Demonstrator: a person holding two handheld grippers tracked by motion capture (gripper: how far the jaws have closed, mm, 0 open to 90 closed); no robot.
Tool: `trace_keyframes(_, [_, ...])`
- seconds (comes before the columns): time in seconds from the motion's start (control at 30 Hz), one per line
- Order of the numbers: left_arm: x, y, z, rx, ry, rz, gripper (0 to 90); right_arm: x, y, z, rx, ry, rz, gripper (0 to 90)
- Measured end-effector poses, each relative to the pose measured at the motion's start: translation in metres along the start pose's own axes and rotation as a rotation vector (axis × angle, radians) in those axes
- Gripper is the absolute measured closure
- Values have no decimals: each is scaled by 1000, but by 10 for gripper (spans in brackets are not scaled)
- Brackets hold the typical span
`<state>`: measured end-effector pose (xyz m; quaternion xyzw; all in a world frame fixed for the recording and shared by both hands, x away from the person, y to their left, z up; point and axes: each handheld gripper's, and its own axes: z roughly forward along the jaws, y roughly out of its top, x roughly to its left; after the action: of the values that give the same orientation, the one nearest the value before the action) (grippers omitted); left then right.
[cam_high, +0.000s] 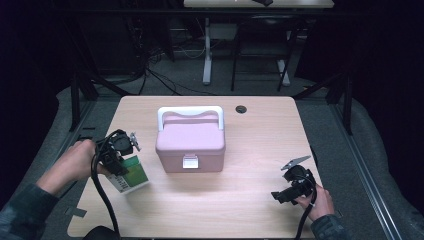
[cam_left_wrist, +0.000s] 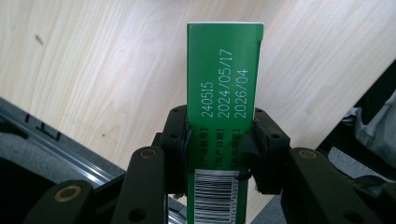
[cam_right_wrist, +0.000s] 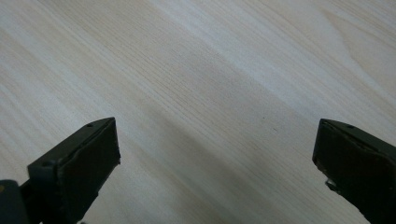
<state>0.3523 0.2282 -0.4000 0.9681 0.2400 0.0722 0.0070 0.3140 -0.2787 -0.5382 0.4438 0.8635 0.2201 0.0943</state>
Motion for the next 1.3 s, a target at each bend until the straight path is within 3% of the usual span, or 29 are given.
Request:
trace_keyframes(0.33, [24,-6,1,-15,15,-91,633,0,0,0,2,-3,-9,1])
trace_keyframes(1.0, [81,-8,8,5,48,-260,634,0,0,0,8,3,-4,1])
trace_keyframes(1.3, [106,-5,25,7,29,-350,633,0,0,0,9,0,-10,1])
